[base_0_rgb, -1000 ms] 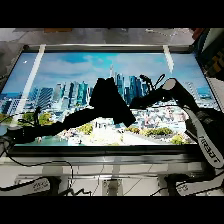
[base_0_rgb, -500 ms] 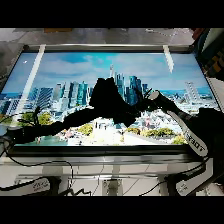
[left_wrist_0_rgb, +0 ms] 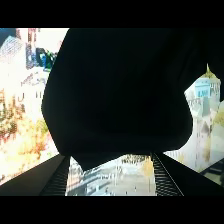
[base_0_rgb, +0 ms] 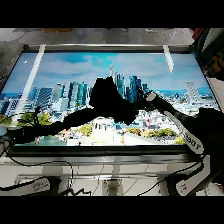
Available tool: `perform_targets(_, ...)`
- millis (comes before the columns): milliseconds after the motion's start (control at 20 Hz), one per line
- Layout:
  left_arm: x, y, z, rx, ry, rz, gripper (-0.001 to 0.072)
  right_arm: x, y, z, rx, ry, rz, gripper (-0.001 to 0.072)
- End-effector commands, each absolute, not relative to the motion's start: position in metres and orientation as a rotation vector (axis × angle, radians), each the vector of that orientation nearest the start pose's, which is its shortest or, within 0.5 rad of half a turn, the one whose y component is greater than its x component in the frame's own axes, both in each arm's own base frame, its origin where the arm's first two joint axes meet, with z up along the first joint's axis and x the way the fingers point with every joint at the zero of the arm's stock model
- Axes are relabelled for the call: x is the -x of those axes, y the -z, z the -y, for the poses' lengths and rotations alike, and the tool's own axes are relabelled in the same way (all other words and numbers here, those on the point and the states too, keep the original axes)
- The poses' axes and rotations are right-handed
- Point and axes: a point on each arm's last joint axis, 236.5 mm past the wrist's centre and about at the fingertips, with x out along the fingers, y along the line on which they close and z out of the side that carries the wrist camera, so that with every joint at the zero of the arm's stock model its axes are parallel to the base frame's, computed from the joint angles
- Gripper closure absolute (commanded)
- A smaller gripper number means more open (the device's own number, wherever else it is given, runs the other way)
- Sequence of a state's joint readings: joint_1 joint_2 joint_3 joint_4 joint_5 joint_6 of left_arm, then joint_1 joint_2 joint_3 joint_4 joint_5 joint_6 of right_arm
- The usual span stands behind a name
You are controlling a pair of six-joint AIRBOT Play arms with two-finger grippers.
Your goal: Fold the clothes and pants, and hang the long-sleeved shirts on hangers.
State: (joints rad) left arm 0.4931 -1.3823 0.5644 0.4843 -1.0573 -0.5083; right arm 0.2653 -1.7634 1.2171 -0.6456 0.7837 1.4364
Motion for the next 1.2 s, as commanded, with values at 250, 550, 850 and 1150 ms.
perform_targets(250, -0.317, 0.097, 0.037, 0.691, 0.476, -1.082, 0.0117, -0.443, 0.097, -0.272, -0.568, -0.475, -1.217, 0.0684)
perform_targets(550, -0.336, 0.081, 0.038, 0.785, 0.455, -0.999, 0.0696, -0.444, 0.085, -0.268, -0.460, -0.530, -1.168, 0.0685)
perform_targets(850, -0.405, 0.011, 0.010, 0.812, 0.431, -0.779, 0.0699, -0.478, 0.009, -0.225, -0.231, -0.496, -0.908, 0.0686)
perform_targets(1150, -0.487, -0.137, -0.042, 0.739, 0.379, -0.501, 0.0700, -0.523, -0.143, -0.088, -0.310, -0.251, -0.514, 0.0689)
